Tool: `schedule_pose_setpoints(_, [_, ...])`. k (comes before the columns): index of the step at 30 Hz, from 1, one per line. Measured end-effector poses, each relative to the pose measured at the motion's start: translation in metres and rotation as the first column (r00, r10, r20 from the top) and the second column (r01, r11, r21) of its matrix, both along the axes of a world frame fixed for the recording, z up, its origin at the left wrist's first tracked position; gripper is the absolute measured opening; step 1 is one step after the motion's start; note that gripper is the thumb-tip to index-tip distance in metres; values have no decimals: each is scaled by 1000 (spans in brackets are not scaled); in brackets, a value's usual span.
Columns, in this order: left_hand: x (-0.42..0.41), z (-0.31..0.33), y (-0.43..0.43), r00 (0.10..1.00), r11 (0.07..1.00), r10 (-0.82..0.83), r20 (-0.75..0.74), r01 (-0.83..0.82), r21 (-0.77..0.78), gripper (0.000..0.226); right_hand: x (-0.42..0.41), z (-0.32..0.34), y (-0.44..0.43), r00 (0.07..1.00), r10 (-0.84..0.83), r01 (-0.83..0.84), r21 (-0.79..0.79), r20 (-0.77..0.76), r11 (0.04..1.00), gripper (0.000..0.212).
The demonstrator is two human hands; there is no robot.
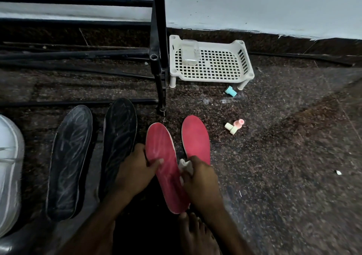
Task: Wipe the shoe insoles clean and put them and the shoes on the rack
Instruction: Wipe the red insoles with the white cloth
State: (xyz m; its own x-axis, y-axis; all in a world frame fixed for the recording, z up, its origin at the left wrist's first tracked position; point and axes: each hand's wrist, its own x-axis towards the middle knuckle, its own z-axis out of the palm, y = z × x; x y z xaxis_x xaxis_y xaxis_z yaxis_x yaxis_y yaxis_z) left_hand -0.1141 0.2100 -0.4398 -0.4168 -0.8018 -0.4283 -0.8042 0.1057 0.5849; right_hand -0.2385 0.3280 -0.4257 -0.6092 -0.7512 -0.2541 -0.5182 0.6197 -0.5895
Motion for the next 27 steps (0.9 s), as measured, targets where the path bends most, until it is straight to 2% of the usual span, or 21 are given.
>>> schedule_pose_setpoints(2, [7, 9, 14, 994, 998, -64, 87, 64, 4, 36, 8, -3, 0, 997, 63, -58, 109, -47, 992, 24])
schedule_pose_setpoints(5, [11, 8, 28, 995, 995, -85, 60, 81, 63, 27, 15, 1, 1, 990, 115, -97, 198, -81, 975, 26])
schedule_pose_setpoints(7, [10, 3, 35, 999, 993, 8, -53, -2, 118, 24, 19, 3, 2, 992, 118, -108, 183, -41, 977, 34])
schedule_pose_setpoints(9, [11, -3, 43, 964, 963, 183, -190, -137, 234, 20, 20, 3, 4, 995, 89, -95, 125, 53, 988, 37])
schedule_pose_setpoints(11, [13, -9, 50, 882, 868, 381, -276, -238, 436, 19, 20, 3, 7, 989, 37, -46, 58, 145, 997, 33])
schedule_pose_setpoints(13, [16, -13, 53, 783, 768, 526, -331, -271, 580, 24, 17, 1, 8, 973, -29, 31, -6, 230, 1000, 29])
schedule_pose_setpoints(16, [14, -3, 49, 588, 595, 721, -366, -257, 761, 35, 18, 1, 9, 877, -110, 167, -80, 467, 983, 32])
schedule_pose_setpoints(18, [11, 8, 44, 502, 490, 791, -350, -177, 854, 46, 20, 4, 8, 789, -123, 252, -135, 602, 958, 35])
schedule_pose_setpoints(20, [6, 17, 41, 443, 365, 837, -322, -13, 931, 60, 24, 10, 4, 755, -85, 280, -204, 650, 938, 34])
schedule_pose_setpoints(23, [2, 22, 36, 340, 270, 886, -314, 173, 947, 64, 27, 19, -1, 831, -38, 229, -280, 555, 932, 34])
schedule_pose_setpoints(26, [4, 28, 24, 357, 217, 878, -319, 298, 930, 71, 27, 31, -5, 885, -3, 172, -320, 466, 932, 36])
schedule_pose_setpoints(27, [3, 27, 22, 348, 257, 858, -379, 349, 901, 78, 27, 34, -5, 893, 9, 157, -330, 450, 931, 36])
